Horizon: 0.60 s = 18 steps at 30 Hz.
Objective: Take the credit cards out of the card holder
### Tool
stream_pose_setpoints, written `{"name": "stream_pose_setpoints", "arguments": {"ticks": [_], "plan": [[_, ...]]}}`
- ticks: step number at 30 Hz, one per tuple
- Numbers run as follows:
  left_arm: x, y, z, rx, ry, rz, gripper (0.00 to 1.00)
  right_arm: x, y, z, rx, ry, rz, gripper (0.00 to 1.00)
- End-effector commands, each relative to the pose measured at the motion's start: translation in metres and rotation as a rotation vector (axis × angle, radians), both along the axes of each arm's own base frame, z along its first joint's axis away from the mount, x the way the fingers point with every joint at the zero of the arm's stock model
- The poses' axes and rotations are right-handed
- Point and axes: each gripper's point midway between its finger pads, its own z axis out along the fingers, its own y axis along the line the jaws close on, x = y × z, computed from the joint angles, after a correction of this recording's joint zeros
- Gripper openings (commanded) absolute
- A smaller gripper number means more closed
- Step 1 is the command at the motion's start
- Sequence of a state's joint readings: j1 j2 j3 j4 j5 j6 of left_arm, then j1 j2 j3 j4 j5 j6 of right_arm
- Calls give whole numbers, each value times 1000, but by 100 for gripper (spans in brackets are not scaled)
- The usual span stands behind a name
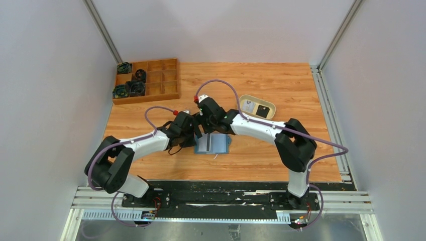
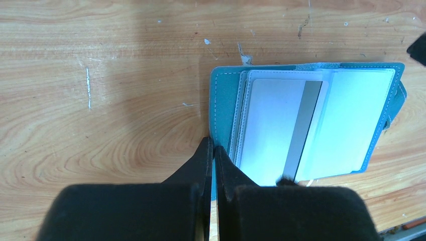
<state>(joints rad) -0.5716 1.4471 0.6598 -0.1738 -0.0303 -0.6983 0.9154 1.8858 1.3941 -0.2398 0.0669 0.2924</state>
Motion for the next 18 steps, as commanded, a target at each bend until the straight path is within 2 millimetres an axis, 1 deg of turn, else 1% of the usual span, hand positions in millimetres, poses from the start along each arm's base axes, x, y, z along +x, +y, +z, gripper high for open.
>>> {"name": "stream_pose_setpoints", "arguments": {"ticks": [1,6,7,8,9,10,11,18], "plan": [[-10,14,-17,82,26,-12,0,-6,7,21,175,26,13,91],[-9,14,-20,87,31,-12,0,-19,-12,-10,296,178,-23,91],[-9,14,-21,88,32,-15,0,-28,-15,-18,331,235,-23,91],[-9,14,-22,91,34,-14,0,-30,-13,-18,383,254,-16,90],[-9,14,-22,91,34,-14,0,-33,-15,-23,407,282,-27,89],[-9,14,-23,93,36,-13,0,-36,-10,-19,460,296,-11,87],[-8,14,-24,94,37,-12,0,-39,-10,-20,485,314,-10,86],[-6,13,-25,95,38,-9,0,-52,-3,-25,562,422,-32,82]]}}
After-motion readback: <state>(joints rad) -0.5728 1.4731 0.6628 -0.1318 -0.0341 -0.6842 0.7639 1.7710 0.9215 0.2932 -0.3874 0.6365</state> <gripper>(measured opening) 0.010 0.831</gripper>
